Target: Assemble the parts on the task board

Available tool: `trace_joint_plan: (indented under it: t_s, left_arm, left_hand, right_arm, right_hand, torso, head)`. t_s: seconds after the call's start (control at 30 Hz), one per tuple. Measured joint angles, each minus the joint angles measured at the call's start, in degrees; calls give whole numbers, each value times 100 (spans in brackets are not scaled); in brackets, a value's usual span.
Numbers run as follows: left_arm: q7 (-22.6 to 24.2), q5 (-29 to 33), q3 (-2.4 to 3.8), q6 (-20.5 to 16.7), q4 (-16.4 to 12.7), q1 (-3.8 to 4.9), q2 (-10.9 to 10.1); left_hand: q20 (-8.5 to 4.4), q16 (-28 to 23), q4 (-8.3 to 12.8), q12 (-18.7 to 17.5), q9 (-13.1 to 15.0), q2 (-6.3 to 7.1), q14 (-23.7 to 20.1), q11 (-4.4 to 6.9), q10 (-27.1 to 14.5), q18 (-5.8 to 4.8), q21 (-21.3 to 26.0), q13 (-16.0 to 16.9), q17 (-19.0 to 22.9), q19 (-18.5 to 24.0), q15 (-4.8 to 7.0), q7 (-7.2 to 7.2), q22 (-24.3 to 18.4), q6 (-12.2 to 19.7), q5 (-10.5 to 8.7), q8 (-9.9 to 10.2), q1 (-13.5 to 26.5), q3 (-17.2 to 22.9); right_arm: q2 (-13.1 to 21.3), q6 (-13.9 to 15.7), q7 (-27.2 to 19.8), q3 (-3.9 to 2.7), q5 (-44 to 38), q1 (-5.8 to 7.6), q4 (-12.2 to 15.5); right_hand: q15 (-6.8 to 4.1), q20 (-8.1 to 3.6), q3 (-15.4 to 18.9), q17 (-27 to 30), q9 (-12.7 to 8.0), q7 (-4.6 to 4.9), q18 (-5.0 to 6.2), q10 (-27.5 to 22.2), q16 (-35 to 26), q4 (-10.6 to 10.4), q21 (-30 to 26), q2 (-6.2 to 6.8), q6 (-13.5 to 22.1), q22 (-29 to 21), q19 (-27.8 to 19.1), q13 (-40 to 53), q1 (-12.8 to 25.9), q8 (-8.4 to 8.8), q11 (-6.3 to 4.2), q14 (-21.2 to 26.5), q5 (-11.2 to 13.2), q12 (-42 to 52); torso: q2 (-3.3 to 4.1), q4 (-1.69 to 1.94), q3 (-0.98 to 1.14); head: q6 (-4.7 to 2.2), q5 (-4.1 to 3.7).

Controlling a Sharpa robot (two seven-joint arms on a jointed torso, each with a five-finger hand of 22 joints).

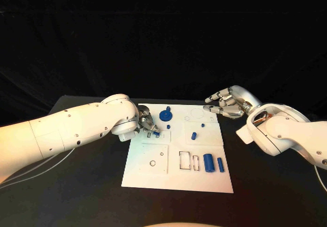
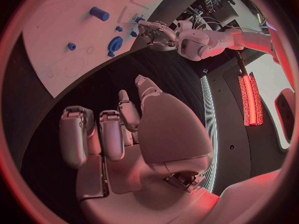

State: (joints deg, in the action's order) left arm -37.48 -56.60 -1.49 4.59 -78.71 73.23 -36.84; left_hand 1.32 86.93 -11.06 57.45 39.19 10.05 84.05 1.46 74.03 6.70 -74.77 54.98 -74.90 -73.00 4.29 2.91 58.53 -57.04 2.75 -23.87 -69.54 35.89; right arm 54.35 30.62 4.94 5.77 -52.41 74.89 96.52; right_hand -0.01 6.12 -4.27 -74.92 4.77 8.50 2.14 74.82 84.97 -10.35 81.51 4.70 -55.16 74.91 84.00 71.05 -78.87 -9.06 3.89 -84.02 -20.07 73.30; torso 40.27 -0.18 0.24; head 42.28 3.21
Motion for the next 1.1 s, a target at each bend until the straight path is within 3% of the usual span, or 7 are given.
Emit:
trace_joint_plan:
  t_s: [1.1]
  left_arm:
    - [-194, -242, -3, 243, 124, -30, 133]
  left_hand:
    - [0, 0, 131, 26, 33, 72, 0, 19, 40, 0, -23, 21, -3, -41, 0, -13, 42, -32, 1, -25, 177, 131]
  right_arm:
    - [-8, -1, 3, 0, -19, -8, 6]
  right_hand:
    - [0, 0, 0, 1, -2, 0, 0, 0, 0, 0, 0, 0, 0, 3, 0, -1, 0, 0, 0, 0, -21, 0]
  torso:
    - [1, 3, 1]
  head:
    - [55, -5]
